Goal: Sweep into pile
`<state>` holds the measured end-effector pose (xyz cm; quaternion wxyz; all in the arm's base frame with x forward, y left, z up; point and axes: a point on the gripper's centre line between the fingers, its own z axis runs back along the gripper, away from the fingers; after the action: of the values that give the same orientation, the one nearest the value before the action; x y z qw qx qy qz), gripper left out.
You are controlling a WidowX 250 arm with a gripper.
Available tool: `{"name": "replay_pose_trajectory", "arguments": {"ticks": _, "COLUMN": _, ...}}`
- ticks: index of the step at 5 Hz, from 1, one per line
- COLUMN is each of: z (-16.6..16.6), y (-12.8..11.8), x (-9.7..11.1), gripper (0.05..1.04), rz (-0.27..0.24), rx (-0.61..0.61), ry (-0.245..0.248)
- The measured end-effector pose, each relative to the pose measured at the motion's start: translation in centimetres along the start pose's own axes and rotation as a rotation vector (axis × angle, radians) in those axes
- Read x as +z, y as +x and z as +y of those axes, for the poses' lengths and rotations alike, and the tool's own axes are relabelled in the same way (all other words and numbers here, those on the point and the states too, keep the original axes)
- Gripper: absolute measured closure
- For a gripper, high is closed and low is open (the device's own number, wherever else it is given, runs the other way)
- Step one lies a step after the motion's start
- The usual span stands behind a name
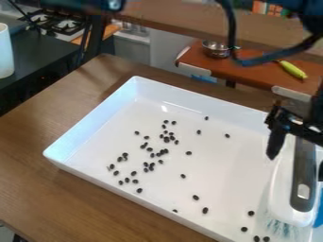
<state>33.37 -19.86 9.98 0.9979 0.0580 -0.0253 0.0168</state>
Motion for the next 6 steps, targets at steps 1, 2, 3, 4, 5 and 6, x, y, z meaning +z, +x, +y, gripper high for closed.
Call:
{"name": "replay_pose_trajectory", "arguments": {"ticks": 1, "z": 0.3, "y": -0.2, "x": -0.7, "gripper": 0.107, "rz": 0.021, "rx": 0.001, "ry": -0.016}}
{"name": "replay_pose_trajectory", "arguments": {"ticks": 2, "z": 0.8, "y": -0.3, "x": -1.3, "gripper": 0.213, "rz": 0.044, "rx": 0.027, "ry": -0.018}}
{"name": "replay_pose_trajectory", "arguments": {"ticks": 3, "z": 0.9, "y": -0.4, "x": -1.9, "gripper": 0.496, "rz": 0.042, "rx": 0.036, "ry": -0.022}}
{"name": "replay_pose_trajectory", "arguments": {"ticks": 4, "z": 0.9, "y": -0.4, "x": -1.9, "gripper": 0.586, "rz": 0.036, "rx": 0.039, "ry": -0.029}}
{"name": "replay_pose_trajectory", "arguments": {"ticks": 5, "z": 0.9, "y": -0.4, "x": -2.0, "gripper": 0.586, "rz": 0.035, "rx": 0.035, "ry": -0.030}}
{"name": "replay_pose_trajectory", "arguments": {"ticks": 6, "z": 1.0, "y": -0.4, "x": -2.0, "gripper": 0.508, "rz": 0.034, "rx": 0.037, "ry": -0.027}}
